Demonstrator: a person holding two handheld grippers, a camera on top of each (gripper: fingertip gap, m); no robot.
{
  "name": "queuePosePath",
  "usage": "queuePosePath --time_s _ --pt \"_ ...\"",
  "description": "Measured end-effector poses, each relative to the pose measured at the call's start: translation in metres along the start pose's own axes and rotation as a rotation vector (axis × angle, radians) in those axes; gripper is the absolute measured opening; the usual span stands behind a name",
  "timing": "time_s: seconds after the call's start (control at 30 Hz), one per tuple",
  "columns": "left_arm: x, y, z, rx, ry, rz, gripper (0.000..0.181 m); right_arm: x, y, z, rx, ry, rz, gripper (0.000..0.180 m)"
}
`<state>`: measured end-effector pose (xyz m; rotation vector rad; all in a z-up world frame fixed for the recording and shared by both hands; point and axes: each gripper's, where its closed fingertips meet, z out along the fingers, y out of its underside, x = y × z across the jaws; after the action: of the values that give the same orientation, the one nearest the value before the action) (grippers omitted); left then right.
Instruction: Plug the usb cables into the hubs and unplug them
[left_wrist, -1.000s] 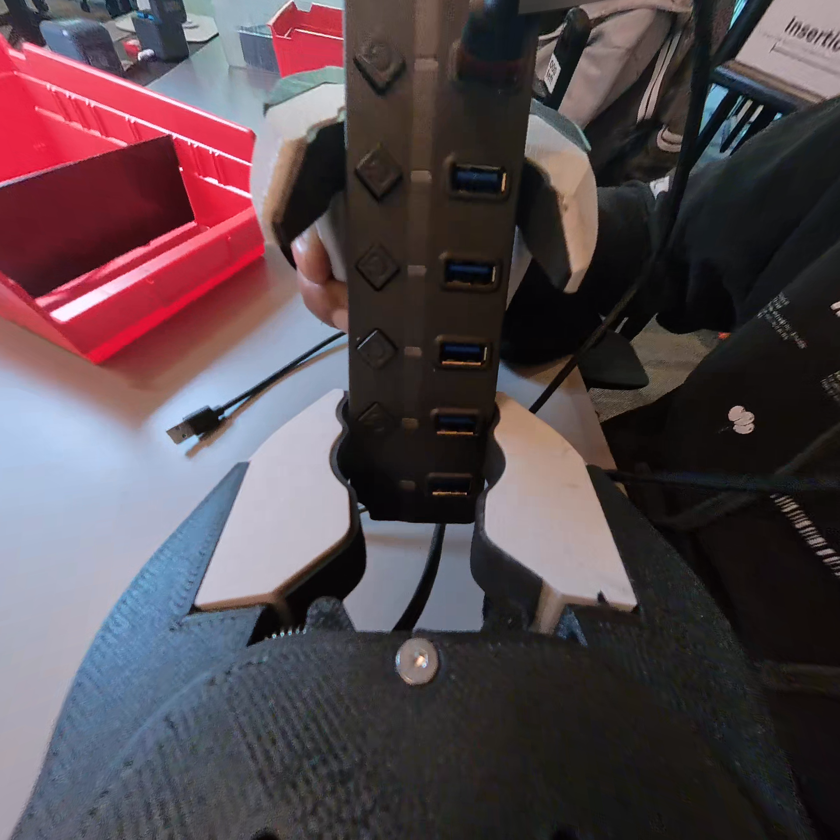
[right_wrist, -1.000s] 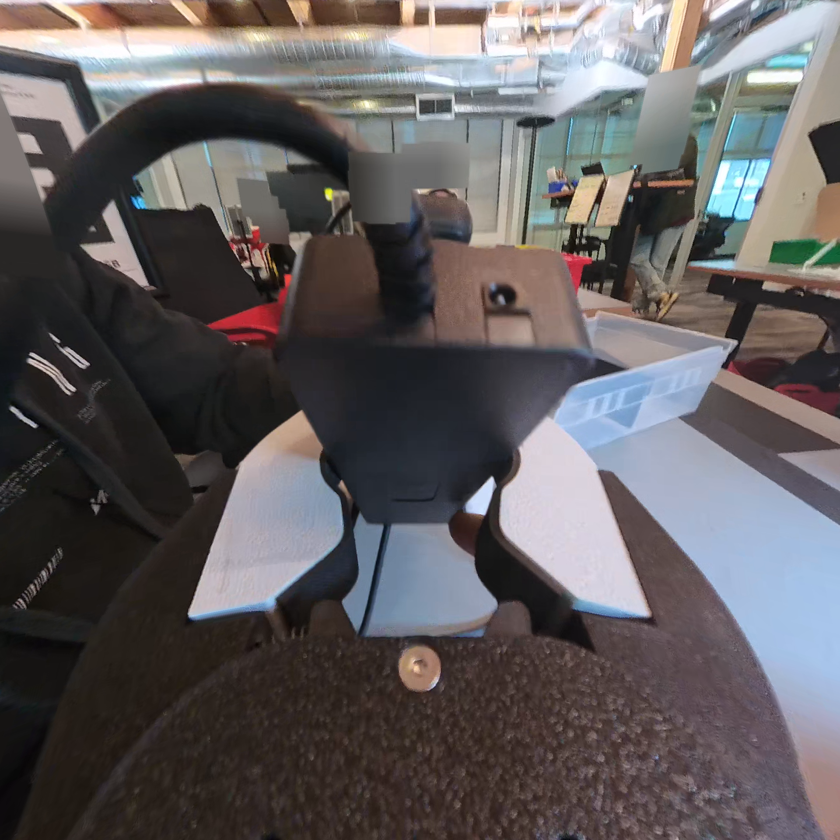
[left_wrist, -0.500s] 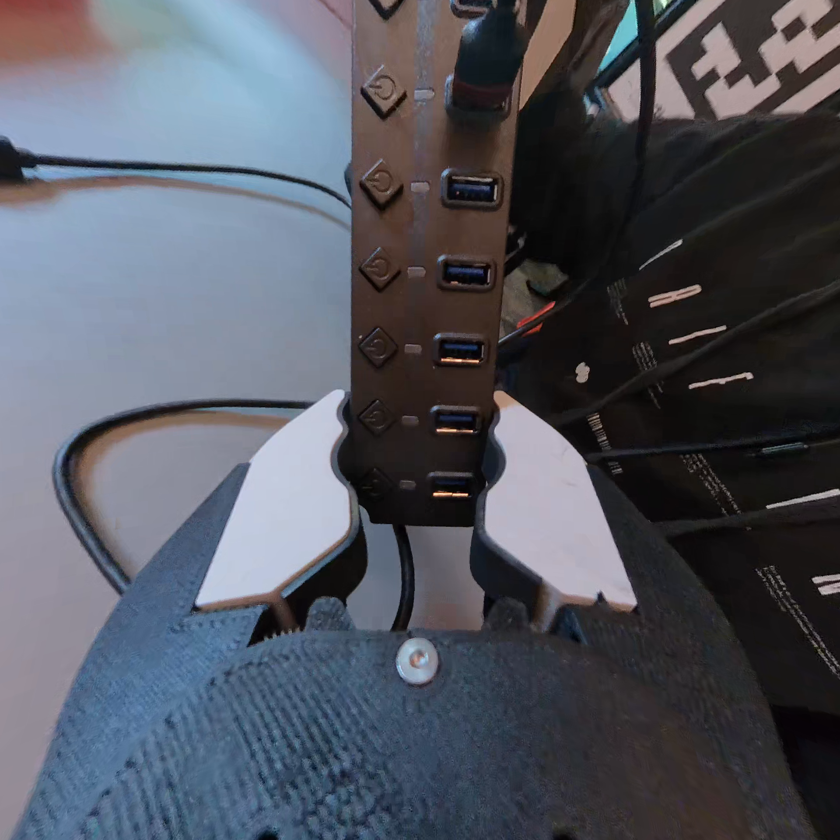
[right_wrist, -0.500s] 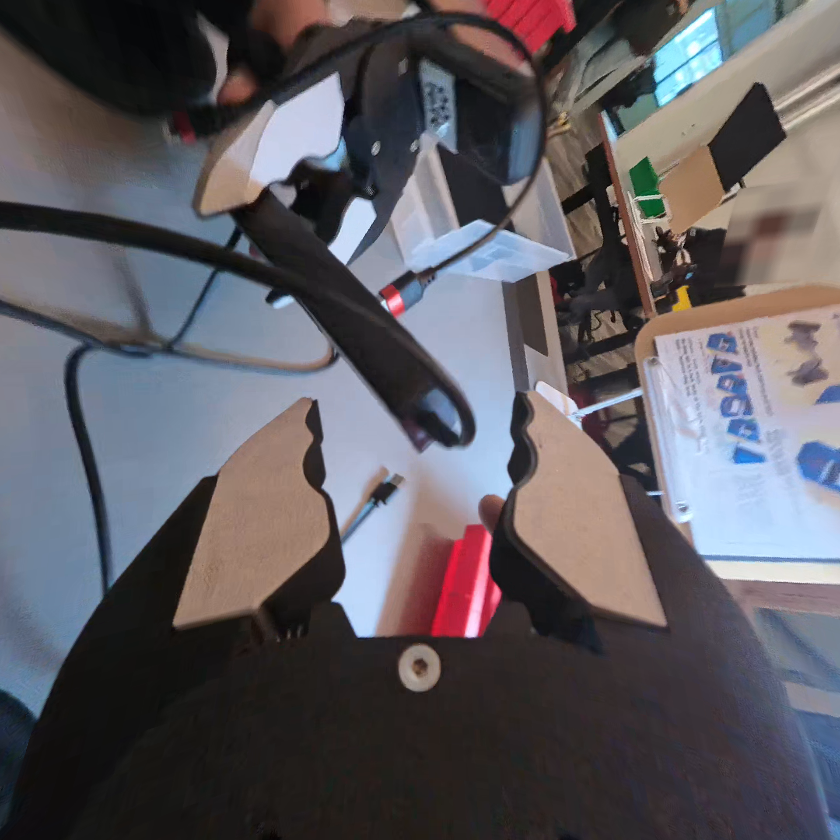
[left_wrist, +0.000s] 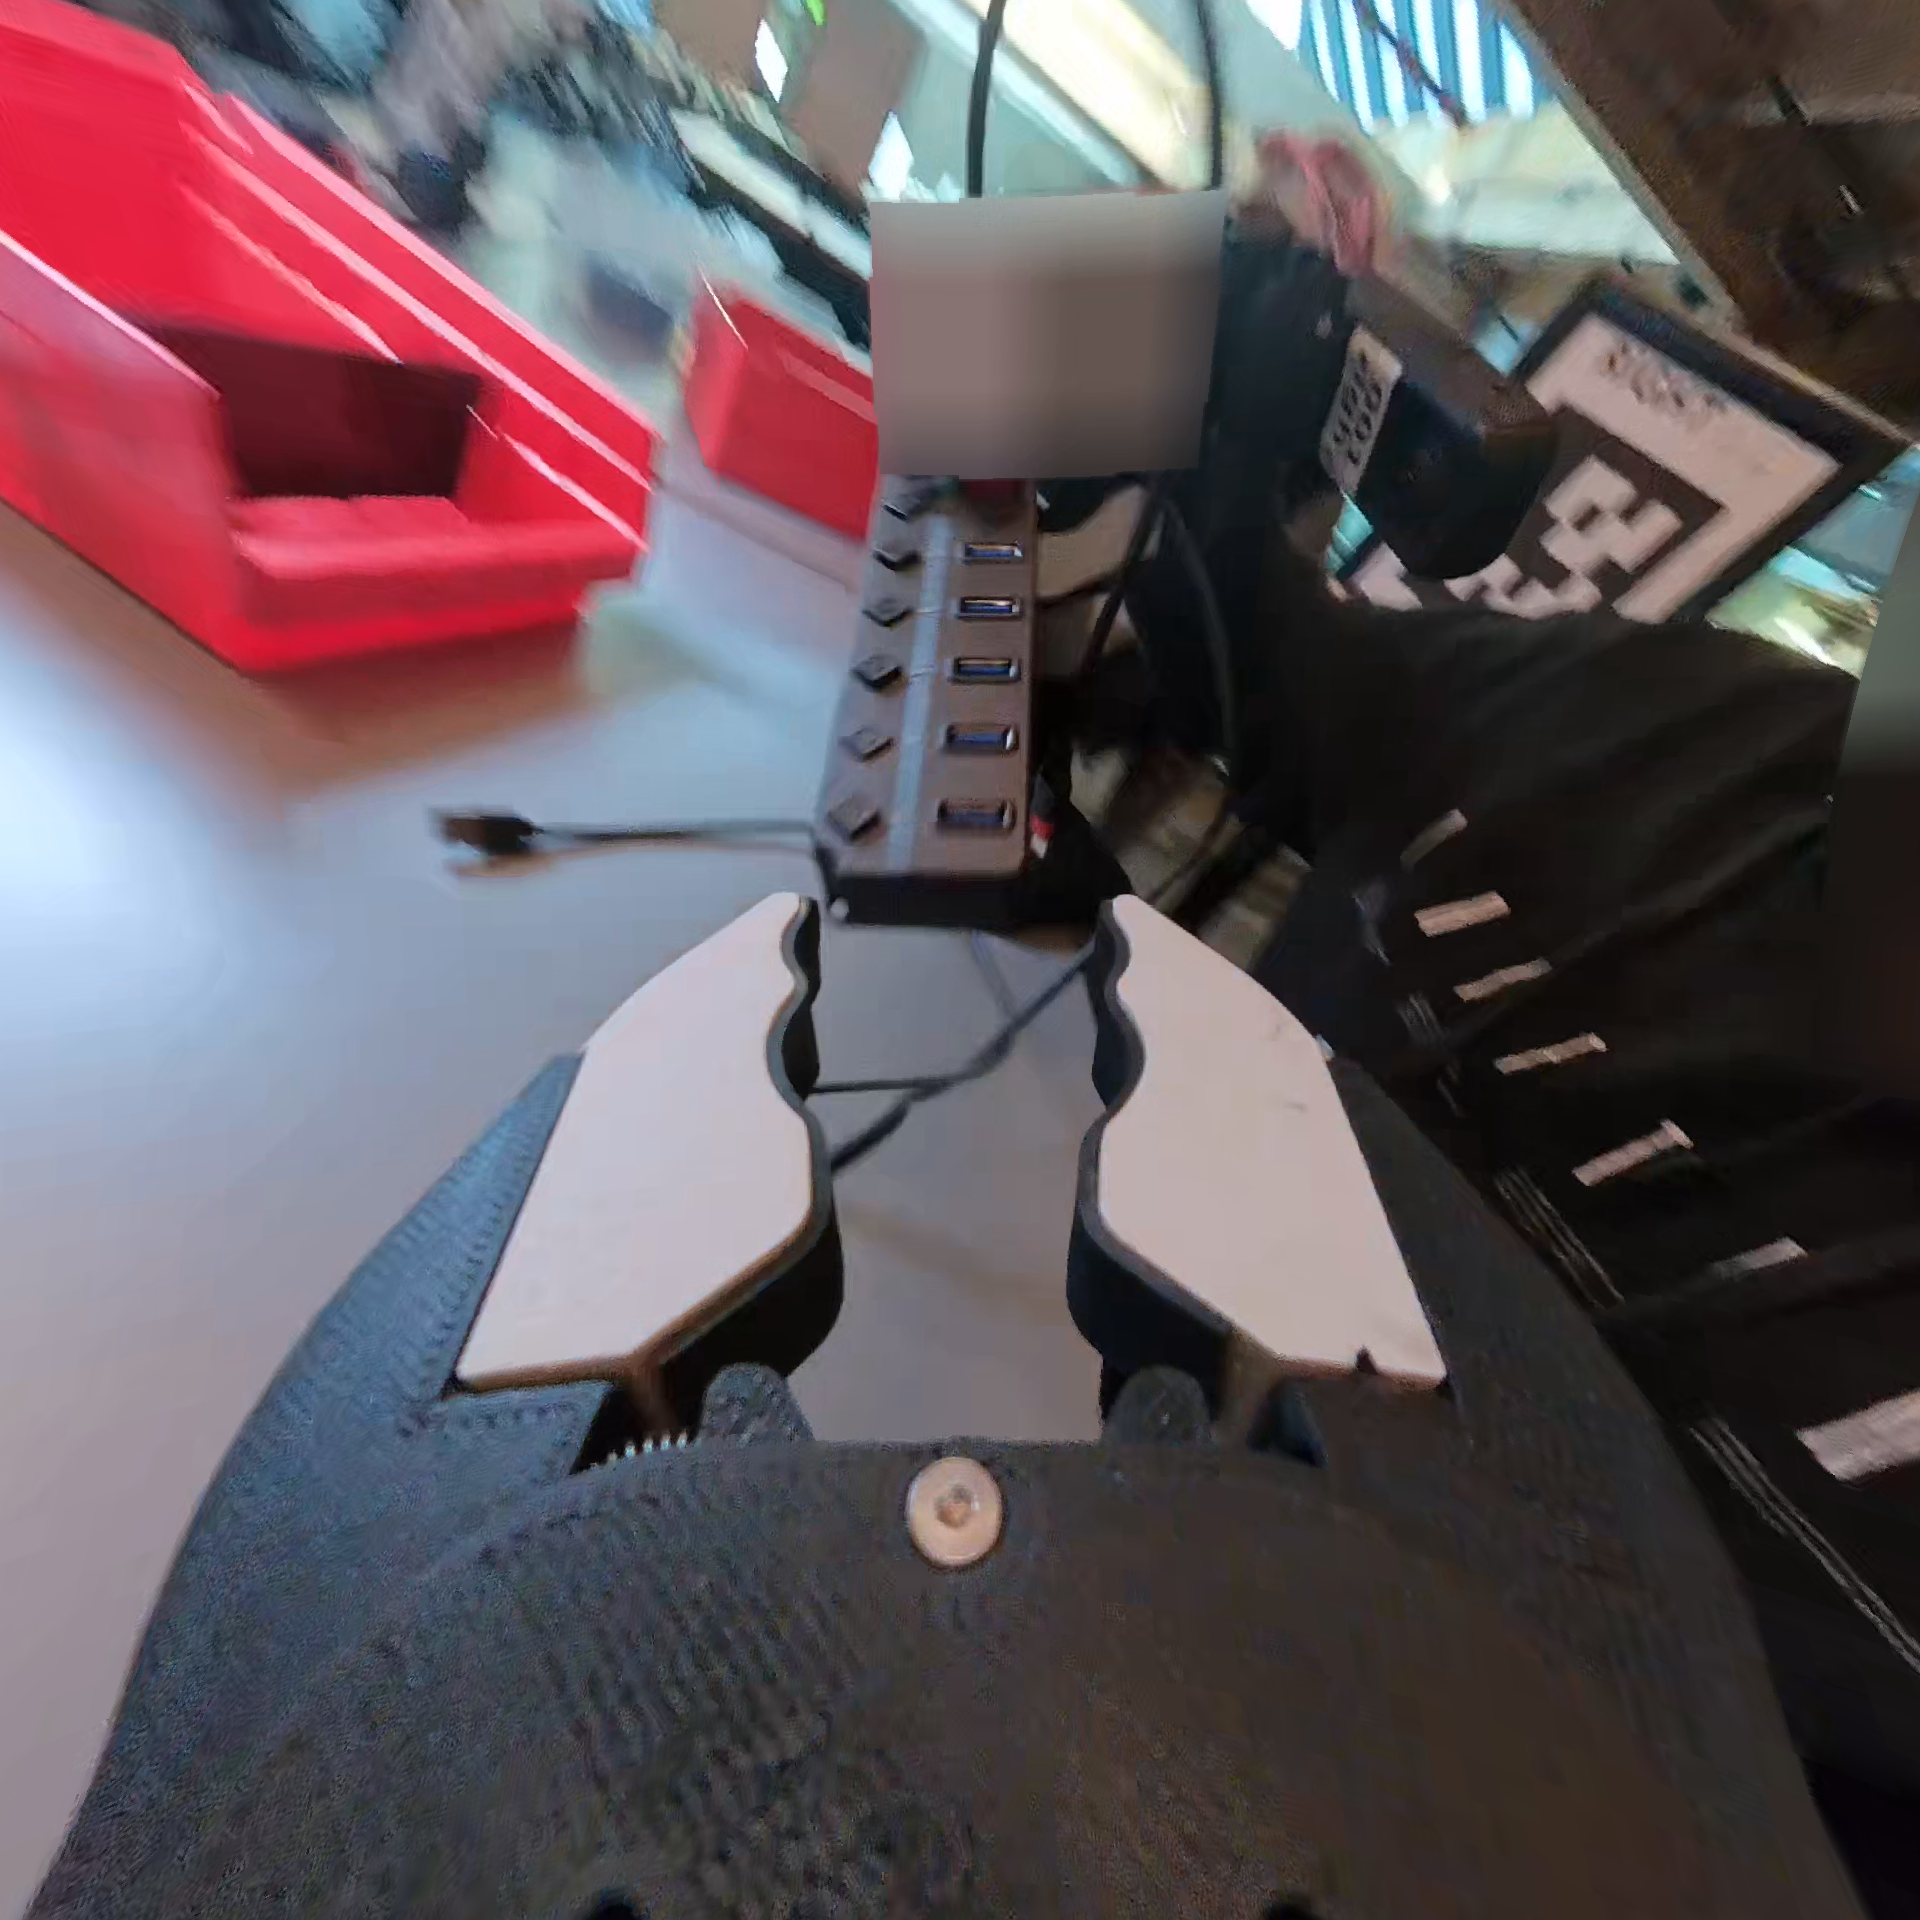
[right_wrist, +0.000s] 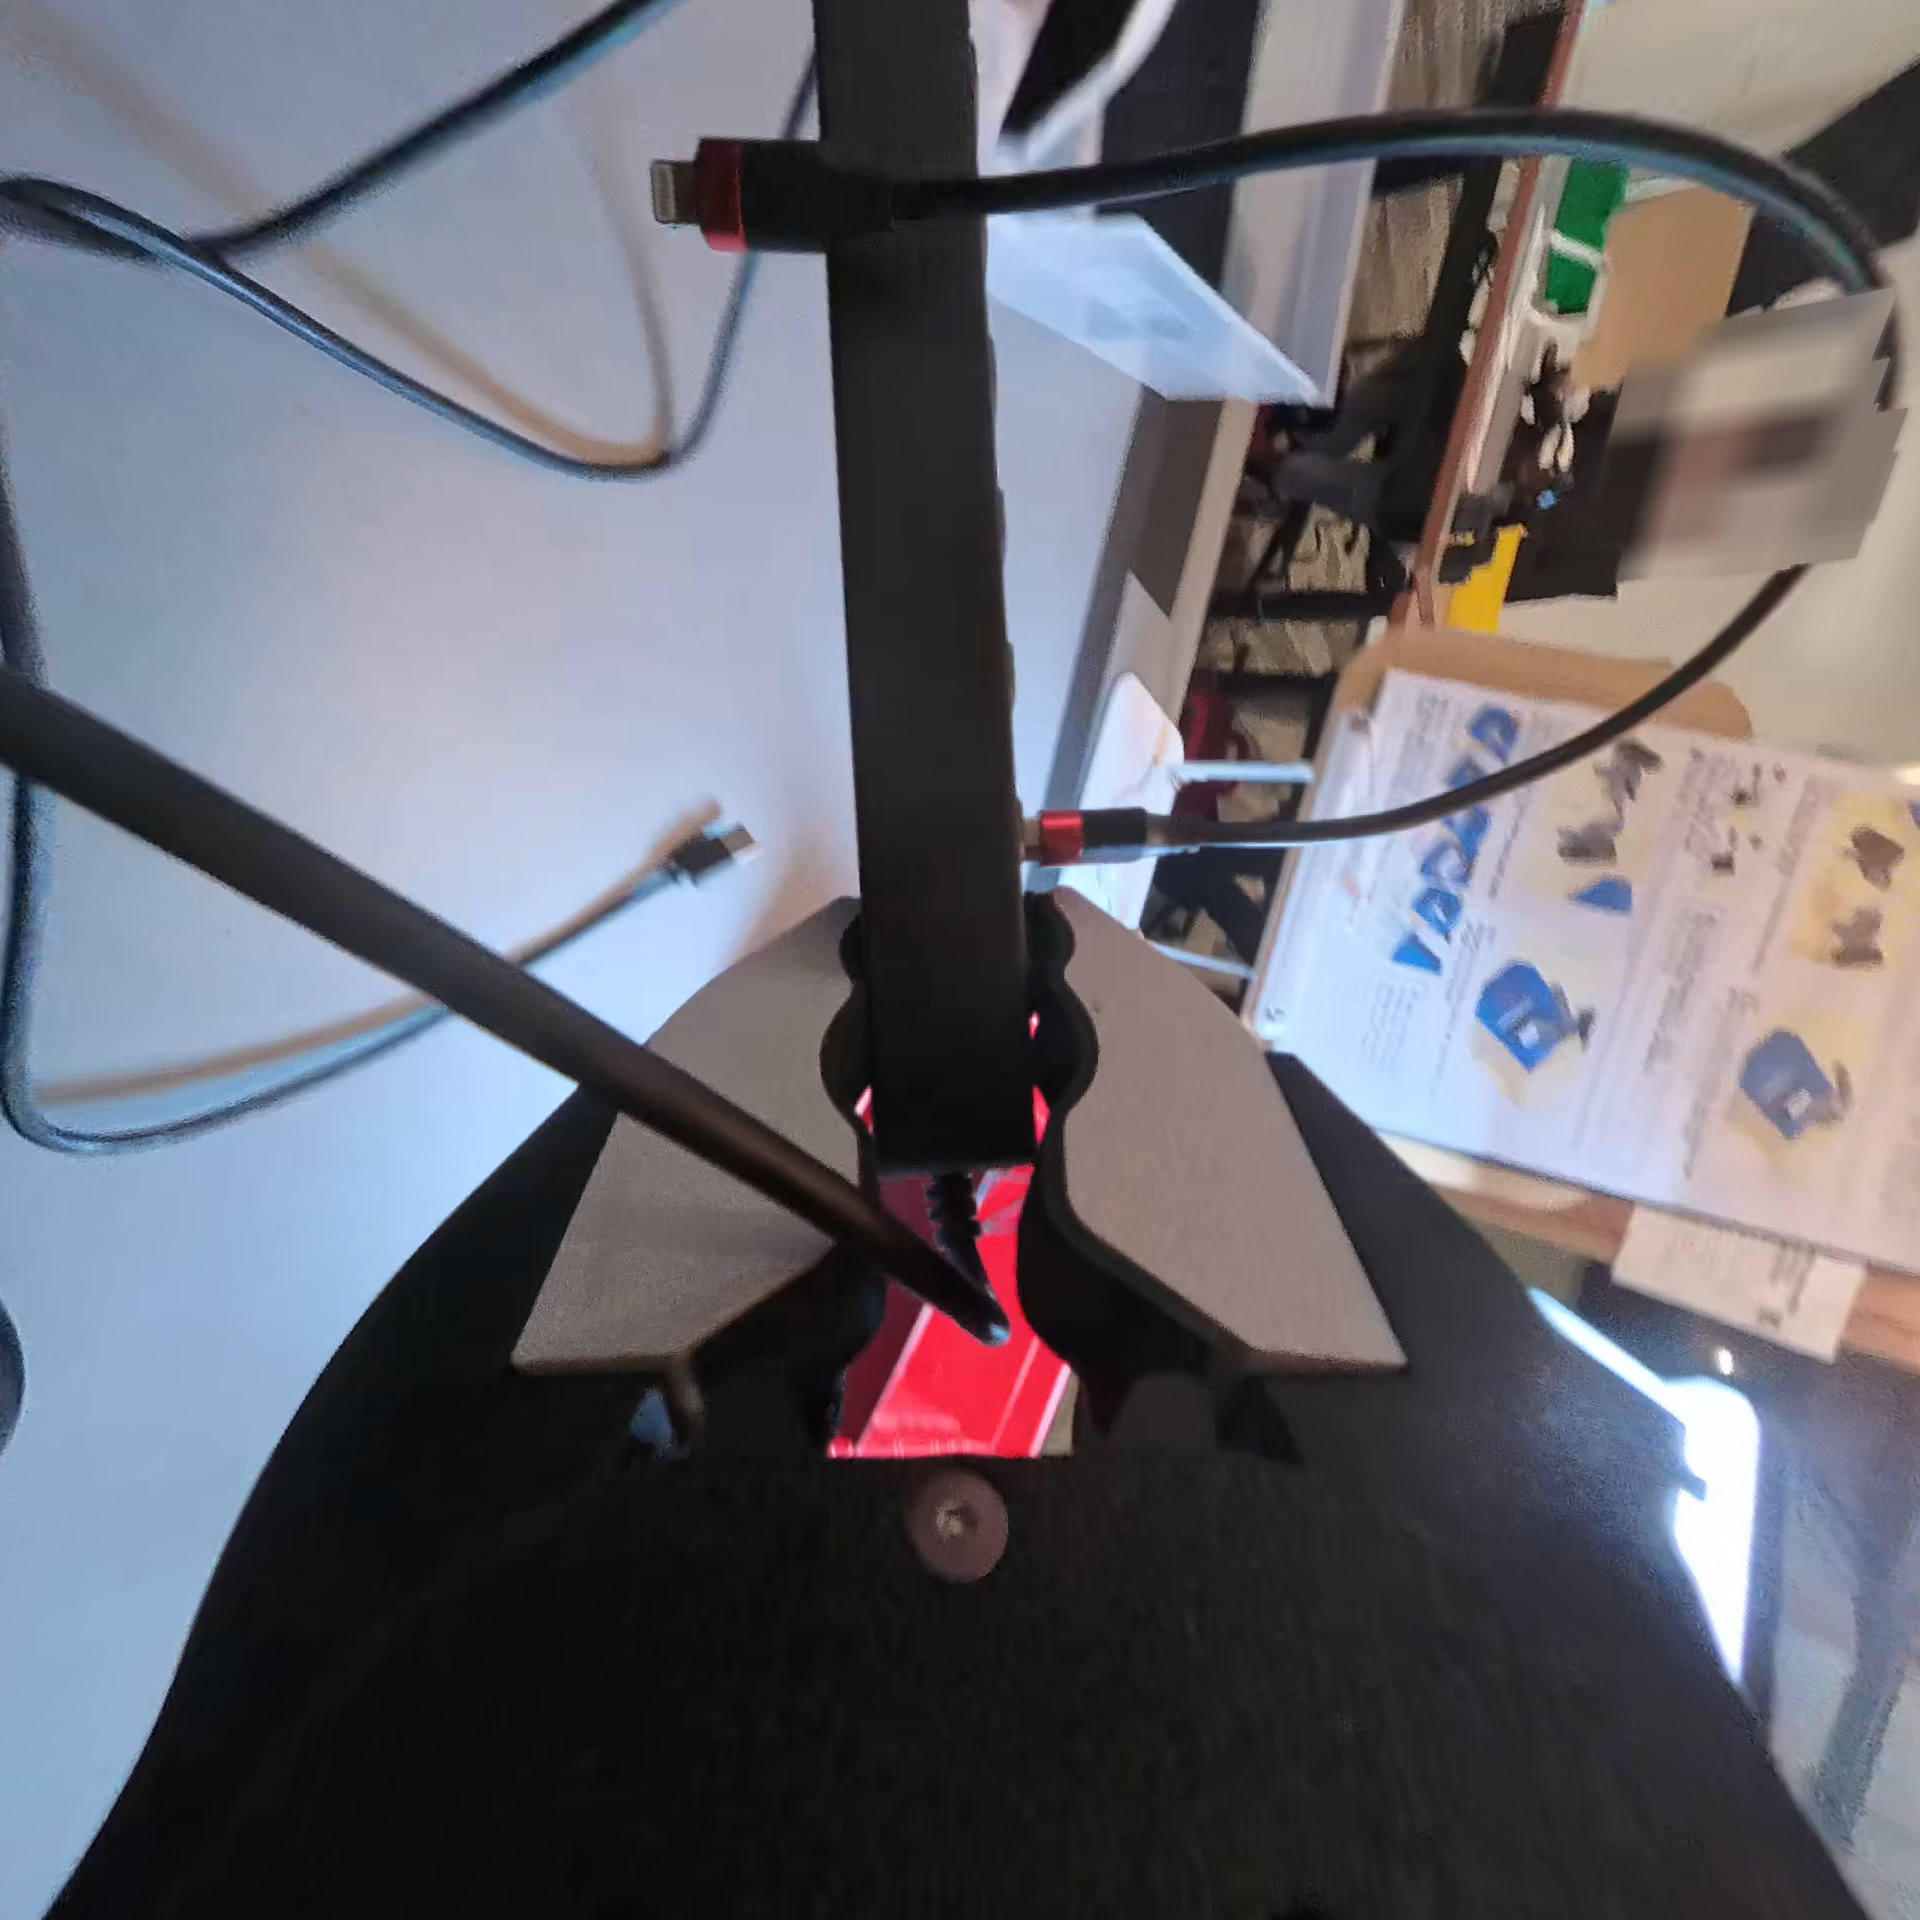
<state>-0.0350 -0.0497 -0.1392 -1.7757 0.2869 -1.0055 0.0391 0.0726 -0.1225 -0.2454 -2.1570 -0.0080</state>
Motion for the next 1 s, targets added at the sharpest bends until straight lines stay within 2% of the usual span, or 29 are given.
queuePosePath --time_s 0.07,0.17,0.27,0.37,0.53,0.73,0.87,1.0 --pt "-0.010 -0.020 -0.023 0.117 -0.135 0.081 0.048 0.024 0.019 -0.015 -0.044 0.036 0.046 0.028" --pt "-0.024 -0.026 -0.040 0.169 -0.278 0.135 0.048 0.067 0.056 -0.037 -0.110 0.101 0.154 0.027" --pt "-0.030 -0.016 -0.034 0.158 -0.271 0.104 0.047 0.108 0.106 -0.052 -0.229 0.175 0.257 0.027" --pt "-0.038 -0.004 -0.022 0.101 -0.288 0.097 0.046 0.131 0.166 -0.051 -0.405 0.226 0.314 0.027" --pt "-0.040 0.004 -0.008 0.051 -0.308 0.128 0.045 0.110 0.253 0.004 -0.556 0.174 0.451 0.027" --pt "-0.051 0.014 -0.002 0.011 -0.345 0.135 0.042 0.055 0.330 0.091 -0.597 0.050 0.739 0.027" --pt "-0.061 0.024 0.002 -0.022 -0.353 0.121 0.041 0.021 0.360 0.125 -0.645 -0.076 0.831 0.027" --pt "-0.068 0.033 0.005 -0.057 -0.356 0.110 0.040 0.002 0.366 0.136 -0.682 -0.188 0.826 0.028"
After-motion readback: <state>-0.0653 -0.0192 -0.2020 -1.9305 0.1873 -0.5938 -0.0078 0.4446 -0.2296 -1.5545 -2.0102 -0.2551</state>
